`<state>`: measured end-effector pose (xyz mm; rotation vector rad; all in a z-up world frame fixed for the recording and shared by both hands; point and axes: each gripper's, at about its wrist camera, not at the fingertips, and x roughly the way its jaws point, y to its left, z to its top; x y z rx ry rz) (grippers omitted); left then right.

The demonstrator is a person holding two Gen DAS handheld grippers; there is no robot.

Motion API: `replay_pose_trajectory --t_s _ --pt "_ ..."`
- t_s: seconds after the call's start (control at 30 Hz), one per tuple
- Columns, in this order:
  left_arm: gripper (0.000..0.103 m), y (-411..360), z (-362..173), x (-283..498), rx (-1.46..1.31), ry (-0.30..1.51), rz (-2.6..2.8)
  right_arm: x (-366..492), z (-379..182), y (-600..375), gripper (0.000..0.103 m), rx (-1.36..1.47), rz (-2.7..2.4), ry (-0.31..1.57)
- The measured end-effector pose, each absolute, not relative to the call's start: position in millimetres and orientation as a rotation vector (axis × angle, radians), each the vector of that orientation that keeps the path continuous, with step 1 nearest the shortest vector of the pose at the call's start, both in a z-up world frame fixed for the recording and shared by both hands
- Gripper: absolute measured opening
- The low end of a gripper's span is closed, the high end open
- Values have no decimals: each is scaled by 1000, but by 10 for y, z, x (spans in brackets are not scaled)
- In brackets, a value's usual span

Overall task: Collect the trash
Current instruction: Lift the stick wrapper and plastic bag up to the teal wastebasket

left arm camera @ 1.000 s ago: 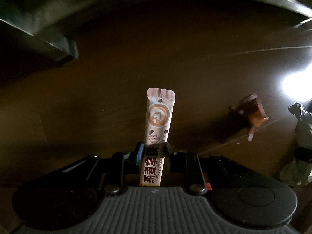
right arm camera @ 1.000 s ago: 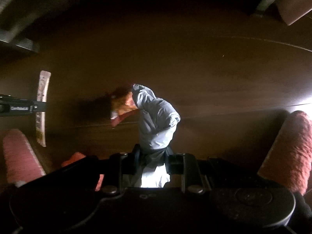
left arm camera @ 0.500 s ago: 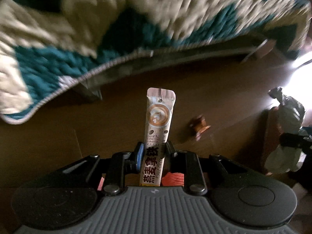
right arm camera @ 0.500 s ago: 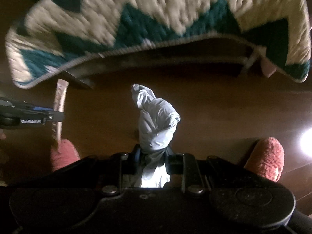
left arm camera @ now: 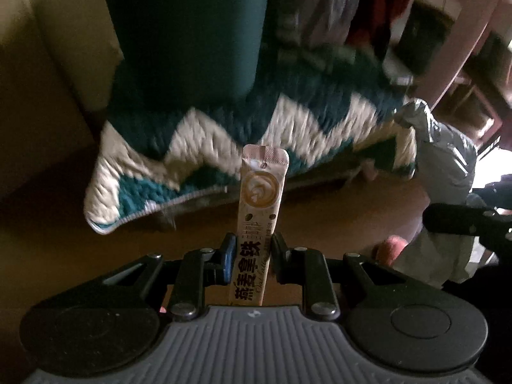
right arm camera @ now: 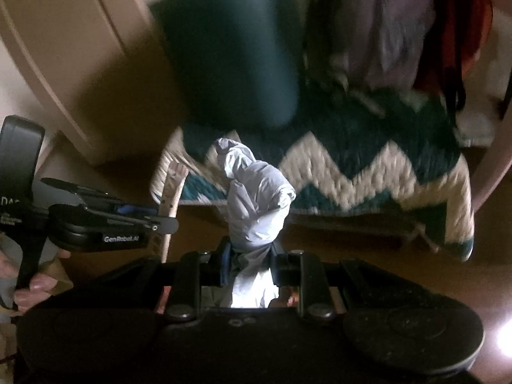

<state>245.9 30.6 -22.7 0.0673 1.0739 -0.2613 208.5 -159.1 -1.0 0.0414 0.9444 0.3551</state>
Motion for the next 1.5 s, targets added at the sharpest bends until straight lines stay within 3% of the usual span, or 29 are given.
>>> replay_pose_trajectory --t_s 0.37,0.8,1.17,1.5 --pt "23 255 1007 2366 55 832 -197 1970 1020 -1451 22 -180 360 706" --pt "23 362 2222 2943 -73 634 -114 2520 1951 -1336 22 -164 295 501" --pt "23 311 2487 3779 -67 582 -43 3382 2139 -1142 22 -161 301 474" --pt "23 384 2176 4679 -61 643 -16 4283 1744 -922 22 -173 293 548"
